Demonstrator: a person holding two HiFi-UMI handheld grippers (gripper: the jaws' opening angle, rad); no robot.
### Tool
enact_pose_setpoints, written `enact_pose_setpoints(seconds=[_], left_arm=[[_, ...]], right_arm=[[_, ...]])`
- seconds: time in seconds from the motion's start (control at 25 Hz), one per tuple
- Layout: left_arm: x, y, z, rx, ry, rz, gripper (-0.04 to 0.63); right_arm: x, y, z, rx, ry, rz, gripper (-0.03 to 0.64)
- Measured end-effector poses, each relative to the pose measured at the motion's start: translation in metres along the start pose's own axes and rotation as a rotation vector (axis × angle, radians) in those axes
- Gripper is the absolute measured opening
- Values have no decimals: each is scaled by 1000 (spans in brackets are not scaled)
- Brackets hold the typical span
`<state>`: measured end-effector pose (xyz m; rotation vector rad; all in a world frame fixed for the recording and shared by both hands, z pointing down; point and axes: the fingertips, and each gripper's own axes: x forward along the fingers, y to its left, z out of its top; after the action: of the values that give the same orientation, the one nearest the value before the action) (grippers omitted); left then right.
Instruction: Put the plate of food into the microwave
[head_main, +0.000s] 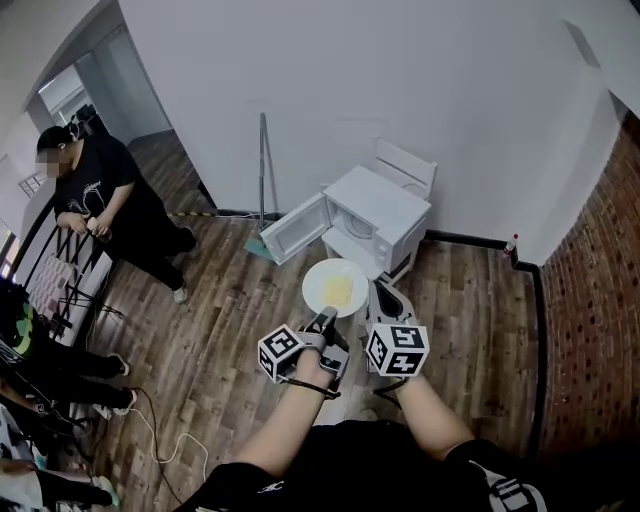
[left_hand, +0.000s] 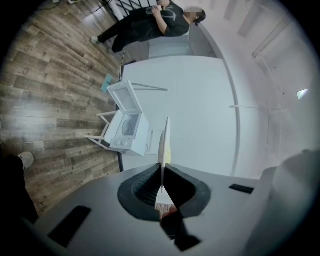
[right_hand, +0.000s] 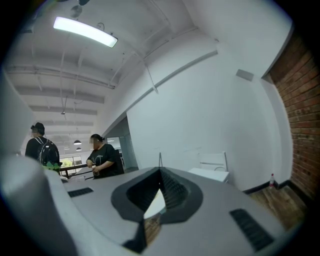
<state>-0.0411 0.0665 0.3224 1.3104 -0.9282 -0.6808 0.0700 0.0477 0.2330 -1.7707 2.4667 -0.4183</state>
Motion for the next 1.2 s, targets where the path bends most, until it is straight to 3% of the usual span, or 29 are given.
enact_pose_setpoints(seconds=[0.4, 0.68, 1.2], left_arm=[[19, 5, -4, -11, 16, 13, 12], [79, 2, -5, 3, 49, 18, 12], [159, -1, 62, -11, 61, 18, 12]], right_arm=[[2, -9, -5, -22, 17, 12, 12], [37, -52, 2, -20, 13, -15, 12], [141, -62, 0, -39, 33, -25, 12]])
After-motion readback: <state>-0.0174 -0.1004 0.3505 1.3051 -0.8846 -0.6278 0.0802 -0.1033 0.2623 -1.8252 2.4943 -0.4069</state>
